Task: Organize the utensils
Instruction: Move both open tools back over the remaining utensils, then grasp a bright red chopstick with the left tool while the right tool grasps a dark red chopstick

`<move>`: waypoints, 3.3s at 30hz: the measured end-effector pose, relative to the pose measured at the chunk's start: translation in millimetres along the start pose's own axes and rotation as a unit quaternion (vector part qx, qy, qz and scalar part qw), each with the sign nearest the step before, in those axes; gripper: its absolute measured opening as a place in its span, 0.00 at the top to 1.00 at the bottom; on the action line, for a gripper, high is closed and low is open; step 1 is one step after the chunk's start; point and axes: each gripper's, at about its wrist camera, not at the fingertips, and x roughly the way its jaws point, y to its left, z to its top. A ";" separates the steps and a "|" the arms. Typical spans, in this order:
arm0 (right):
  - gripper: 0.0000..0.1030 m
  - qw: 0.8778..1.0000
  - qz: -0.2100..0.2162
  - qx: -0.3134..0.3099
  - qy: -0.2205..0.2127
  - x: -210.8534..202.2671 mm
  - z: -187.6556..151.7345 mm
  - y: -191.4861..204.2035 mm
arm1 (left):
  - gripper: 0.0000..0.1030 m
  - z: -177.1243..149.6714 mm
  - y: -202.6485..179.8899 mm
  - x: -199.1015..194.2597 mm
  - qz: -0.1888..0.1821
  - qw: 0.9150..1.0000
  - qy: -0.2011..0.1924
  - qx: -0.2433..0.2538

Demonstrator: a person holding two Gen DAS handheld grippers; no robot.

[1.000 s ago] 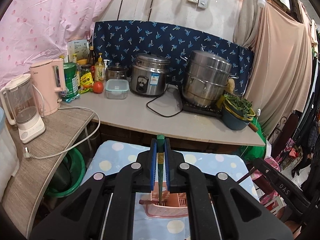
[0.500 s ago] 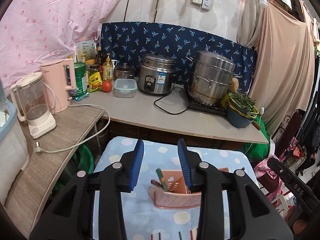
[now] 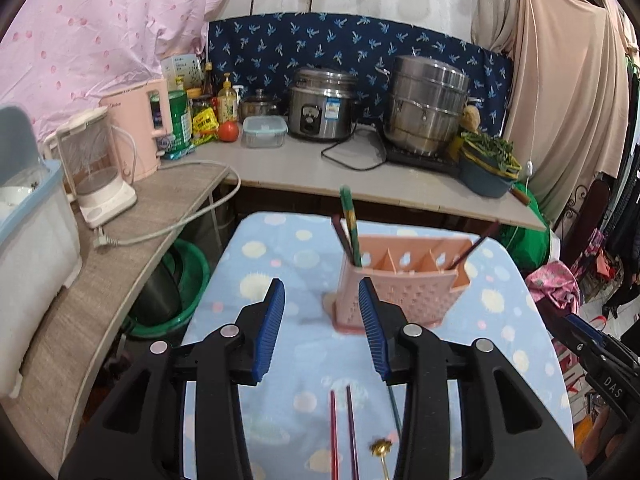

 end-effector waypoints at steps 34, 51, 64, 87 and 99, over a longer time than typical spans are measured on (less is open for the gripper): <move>0.67 0.987 -0.033 -0.021 0.157 13.9 -183.7 5.1 | 0.64 -190.9 6.5 -6.1 0.013 0.988 0.150 0.032; 0.80 0.982 -0.031 -0.016 0.185 25.4 -203.0 2.7 | 0.58 -221.2 -0.4 -0.5 -0.002 0.981 0.190 0.039; 0.89 0.982 -0.032 -0.025 0.187 27.8 -207.0 6.8 | 0.56 -235.6 -5.2 3.2 -0.014 0.976 0.214 0.045; 0.92 0.982 -0.035 -0.027 0.185 27.6 -206.8 4.5 | 0.93 -247.9 -5.5 3.1 -0.045 0.970 0.235 0.034; 0.93 0.984 -0.024 -0.015 0.173 19.4 -200.3 1.9 | 0.93 -237.3 1.1 -4.6 -0.036 0.974 0.221 0.020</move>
